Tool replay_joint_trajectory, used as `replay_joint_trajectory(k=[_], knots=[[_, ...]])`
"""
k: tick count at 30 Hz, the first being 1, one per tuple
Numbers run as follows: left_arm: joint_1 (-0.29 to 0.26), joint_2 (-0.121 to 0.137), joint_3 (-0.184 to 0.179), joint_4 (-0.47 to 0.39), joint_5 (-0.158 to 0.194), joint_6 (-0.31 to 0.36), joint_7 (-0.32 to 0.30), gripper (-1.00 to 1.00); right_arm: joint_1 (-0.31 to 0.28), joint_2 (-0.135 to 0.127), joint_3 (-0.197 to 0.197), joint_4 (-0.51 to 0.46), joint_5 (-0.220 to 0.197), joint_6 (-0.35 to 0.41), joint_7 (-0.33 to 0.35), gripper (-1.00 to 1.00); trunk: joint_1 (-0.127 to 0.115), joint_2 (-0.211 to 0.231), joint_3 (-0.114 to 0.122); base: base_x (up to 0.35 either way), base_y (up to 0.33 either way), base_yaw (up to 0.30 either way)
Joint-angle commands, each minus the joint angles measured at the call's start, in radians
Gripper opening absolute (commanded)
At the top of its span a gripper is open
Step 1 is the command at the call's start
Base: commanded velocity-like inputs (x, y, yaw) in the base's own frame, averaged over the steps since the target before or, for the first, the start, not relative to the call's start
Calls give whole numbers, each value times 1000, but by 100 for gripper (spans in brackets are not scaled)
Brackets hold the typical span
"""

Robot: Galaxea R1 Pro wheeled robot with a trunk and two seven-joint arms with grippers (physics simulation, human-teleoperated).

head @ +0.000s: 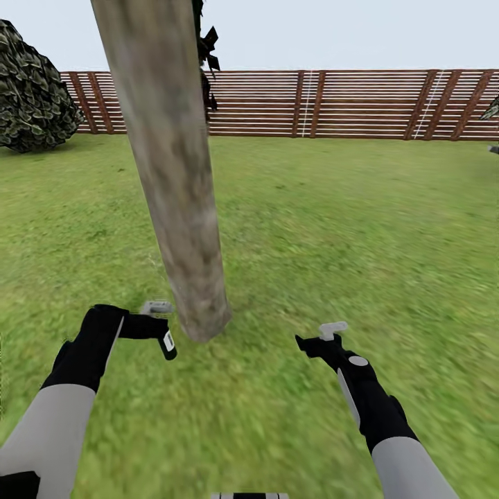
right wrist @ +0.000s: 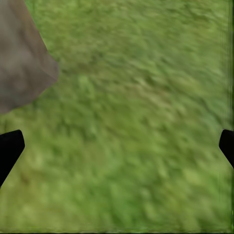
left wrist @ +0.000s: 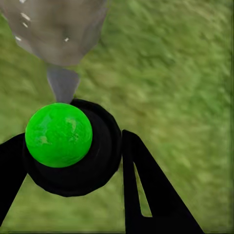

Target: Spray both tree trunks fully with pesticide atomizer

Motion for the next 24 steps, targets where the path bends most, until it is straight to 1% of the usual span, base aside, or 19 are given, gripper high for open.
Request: replay_joint_trajectory(k=[1,3,5,6,7,8,9,10,11,12,13,14,16,18,20,21,22,24], knots=[[6,-2,0,1,1,-15,2,-100,0,0,0,0,0,0,0,100,0,0,0,-264,-149,0],[26,-22,3,21,1,-90,42,-100,0,0,0,0,0,0,1,100,0,0,0,-137,-57,0],[33,-51,5,66,4,-127,130,-100,0,0,0,0,0,0,1,100,0,0,0,-36,-15,0],[34,-69,6,81,5,-137,174,-100,0,0,0,0,0,0,1,100,0,0,0,-12,-5,-8],[36,-94,7,95,5,-152,226,-100,0,0,0,0,0,0,1,100,0,0,0,-5,-2,-125],[37,-111,8,106,5,-168,263,-100,0,0,0,0,0,0,1,100,0,0,0,-3,-1,-208],[38,-126,9,117,5,-191,300,-100,0,0,0,0,0,0,1,100,0,0,0,-1,-1,-252],[39,-133,10,122,7,-208,328,-100,0,0,0,0,0,0,1,100,0,0,0,-1,0,-268],[42,-140,20,131,20,-229,375,-100,0,0,0,0,0,0,1,100,0,0,0,0,0,-270],[48,-144,44,143,60,-246,432,-100,0,0,0,0,0,0,1,100,0,0,0,0,0,-189],[52,-145,58,147,98,-253,470,-100,0,0,0,0,0,0,1,100,0,0,0,0,0,-100],[56,-145,64,150,119,-257,493,-100,0,0,0,0,0,0,1,100,0,0,0,0,0,-64],[64,-145,70,152,150,-262,541,-100,0,0,0,0,0,0,1,100,0,0,0,0,0,-31],[72,-140,76,153,159,-263,570,-100,0,0,0,0,0,0,1,100,0,0,0,0,0,-8],[89,-135,87,151,162,-264,577,-100,0,0,0,0,0,0,1,100,0,0,0,0,0,-2],[95,-133,102,152,162,-264,579,-100,0,0,0,0,0,0,1,100,0,0,0,0,0,0],[100,-132,130,153,161,-265,580,-100,0,0,0,0,0,0,1,100,0,0,0,0,0,0],[103,-131,171,154,159,-266,581,-100,0,0,0,0,0,0,1,100,0,0,0,0,0,0]])
